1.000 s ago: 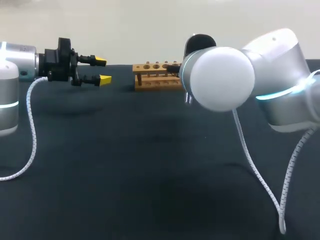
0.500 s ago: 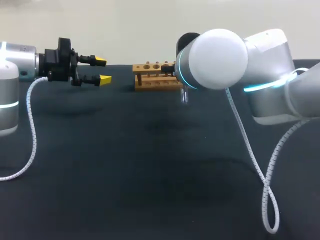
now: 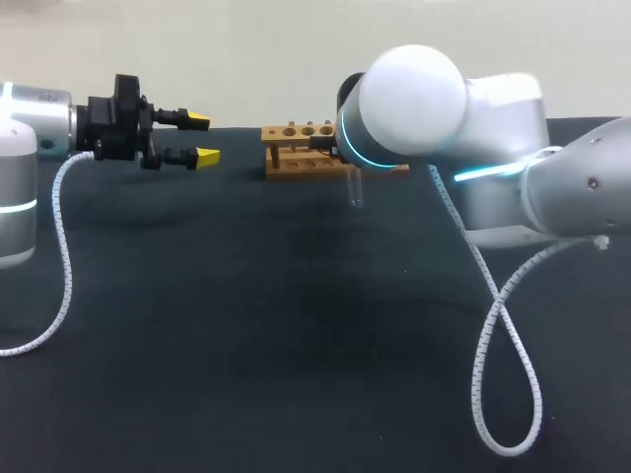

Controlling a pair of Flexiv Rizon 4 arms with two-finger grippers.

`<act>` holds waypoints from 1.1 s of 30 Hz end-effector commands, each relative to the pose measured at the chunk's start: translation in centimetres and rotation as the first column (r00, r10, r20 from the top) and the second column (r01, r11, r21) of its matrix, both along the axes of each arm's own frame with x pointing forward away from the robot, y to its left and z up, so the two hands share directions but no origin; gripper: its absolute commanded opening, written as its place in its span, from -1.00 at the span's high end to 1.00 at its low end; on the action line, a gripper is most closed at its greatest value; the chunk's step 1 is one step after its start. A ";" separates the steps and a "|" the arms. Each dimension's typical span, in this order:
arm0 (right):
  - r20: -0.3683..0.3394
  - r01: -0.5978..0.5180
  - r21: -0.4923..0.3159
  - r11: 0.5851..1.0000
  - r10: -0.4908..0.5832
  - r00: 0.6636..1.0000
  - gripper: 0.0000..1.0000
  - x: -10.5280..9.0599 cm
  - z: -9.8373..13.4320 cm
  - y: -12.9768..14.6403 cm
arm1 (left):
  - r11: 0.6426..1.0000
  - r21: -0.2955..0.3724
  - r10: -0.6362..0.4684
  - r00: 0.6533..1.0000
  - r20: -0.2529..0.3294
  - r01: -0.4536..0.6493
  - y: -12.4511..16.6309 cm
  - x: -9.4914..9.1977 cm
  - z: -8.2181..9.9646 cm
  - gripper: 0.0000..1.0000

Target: Grasp the test tube, adjust it, and insert it.

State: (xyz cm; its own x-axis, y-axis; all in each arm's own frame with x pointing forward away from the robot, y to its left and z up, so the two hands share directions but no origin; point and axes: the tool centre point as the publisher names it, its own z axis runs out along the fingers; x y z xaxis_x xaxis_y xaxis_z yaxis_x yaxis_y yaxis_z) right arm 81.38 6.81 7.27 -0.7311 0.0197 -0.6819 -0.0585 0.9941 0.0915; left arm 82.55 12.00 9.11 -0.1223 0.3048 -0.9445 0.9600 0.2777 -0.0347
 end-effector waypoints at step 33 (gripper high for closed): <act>-0.136 -0.019 0.023 1.000 0.022 0.991 1.00 0.8 -3.6 0.3 | 1.000 -0.003 0.003 1.000 0.006 -0.003 0.1 -0.2 -0.1 -1.00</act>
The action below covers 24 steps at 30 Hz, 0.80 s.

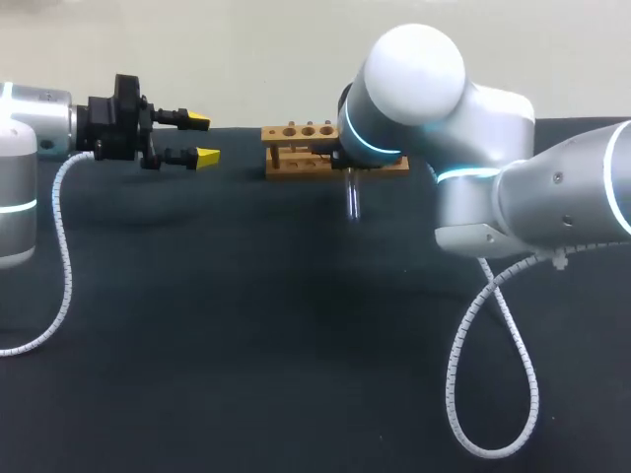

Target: Grasp the test tube, adjust it, and insert it.

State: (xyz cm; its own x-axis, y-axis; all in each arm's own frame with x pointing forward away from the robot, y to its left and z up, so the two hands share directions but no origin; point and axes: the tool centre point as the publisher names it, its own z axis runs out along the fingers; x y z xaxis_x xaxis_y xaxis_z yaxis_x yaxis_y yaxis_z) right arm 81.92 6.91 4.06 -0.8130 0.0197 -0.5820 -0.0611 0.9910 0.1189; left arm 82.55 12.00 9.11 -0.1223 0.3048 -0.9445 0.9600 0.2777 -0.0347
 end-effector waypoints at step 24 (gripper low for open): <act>-0.043 0.000 0.018 1.000 0.001 0.999 1.00 0.0 -1.1 0.3 | 1.000 -0.003 0.003 1.000 0.006 -0.003 0.1 -0.2 -0.1 -1.00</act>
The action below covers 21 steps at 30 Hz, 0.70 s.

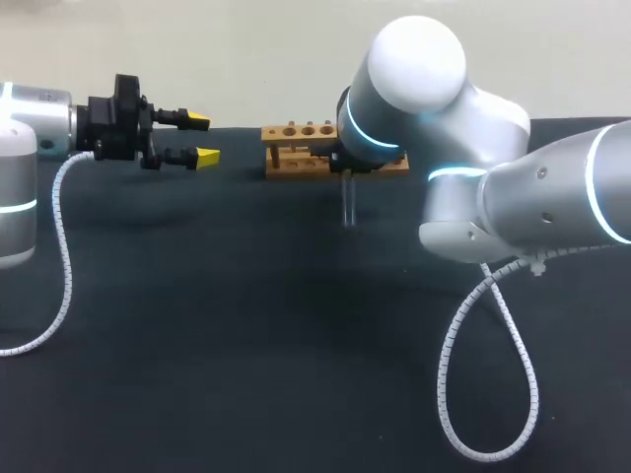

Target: Grasp the test tube, adjust it, and insert it.

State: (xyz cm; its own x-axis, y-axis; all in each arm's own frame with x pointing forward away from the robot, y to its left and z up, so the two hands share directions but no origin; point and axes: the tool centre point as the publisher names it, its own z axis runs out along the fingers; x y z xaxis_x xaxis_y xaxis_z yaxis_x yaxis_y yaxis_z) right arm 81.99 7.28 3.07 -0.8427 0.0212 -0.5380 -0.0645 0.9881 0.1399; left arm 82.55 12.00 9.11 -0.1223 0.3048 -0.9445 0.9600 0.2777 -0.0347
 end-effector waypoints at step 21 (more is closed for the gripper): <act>0.395 0.231 0.097 0.968 -0.251 0.884 1.00 -2.8 7.0 -2.0 | 1.000 -0.003 0.003 1.000 0.006 -0.003 0.1 -0.2 -0.1 -1.00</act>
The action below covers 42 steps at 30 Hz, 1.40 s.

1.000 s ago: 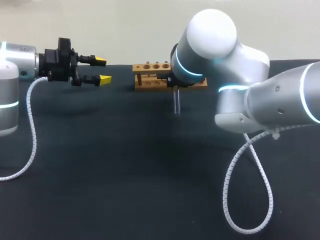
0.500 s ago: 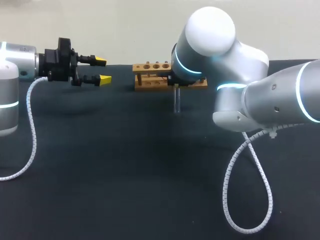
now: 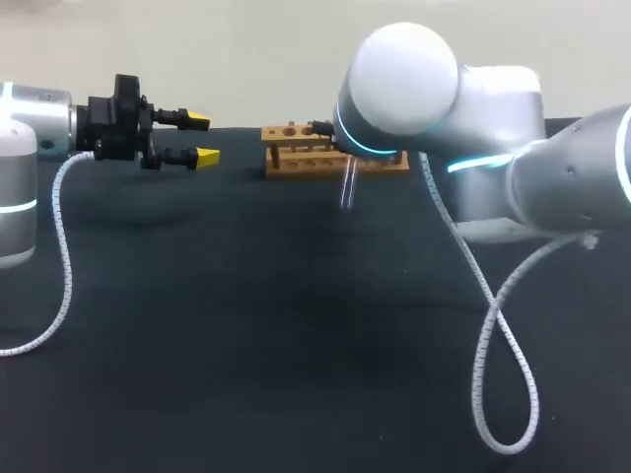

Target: Grasp the test tube, adjust it, and insert it.

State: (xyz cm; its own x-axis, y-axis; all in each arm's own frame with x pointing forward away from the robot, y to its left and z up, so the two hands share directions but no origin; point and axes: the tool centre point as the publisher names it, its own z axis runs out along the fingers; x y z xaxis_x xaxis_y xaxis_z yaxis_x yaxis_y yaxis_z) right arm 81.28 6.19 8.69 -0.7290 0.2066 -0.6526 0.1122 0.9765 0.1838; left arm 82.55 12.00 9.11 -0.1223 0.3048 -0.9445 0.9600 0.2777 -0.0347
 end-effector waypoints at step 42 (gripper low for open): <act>0.376 0.045 0.009 0.999 -0.045 0.925 1.00 -4.6 6.8 -2.1 | 1.000 -0.003 0.003 1.000 0.006 -0.003 0.1 -0.2 -0.1 -1.00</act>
State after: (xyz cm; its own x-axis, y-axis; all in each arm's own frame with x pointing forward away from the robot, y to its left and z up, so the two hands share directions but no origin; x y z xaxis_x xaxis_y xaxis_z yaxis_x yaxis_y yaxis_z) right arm 76.74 4.15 15.60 -0.4236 0.2328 -0.8754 0.0813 0.9723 0.2192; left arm 82.55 12.00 9.11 -0.1223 0.3048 -0.9445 0.9600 0.2777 -0.0347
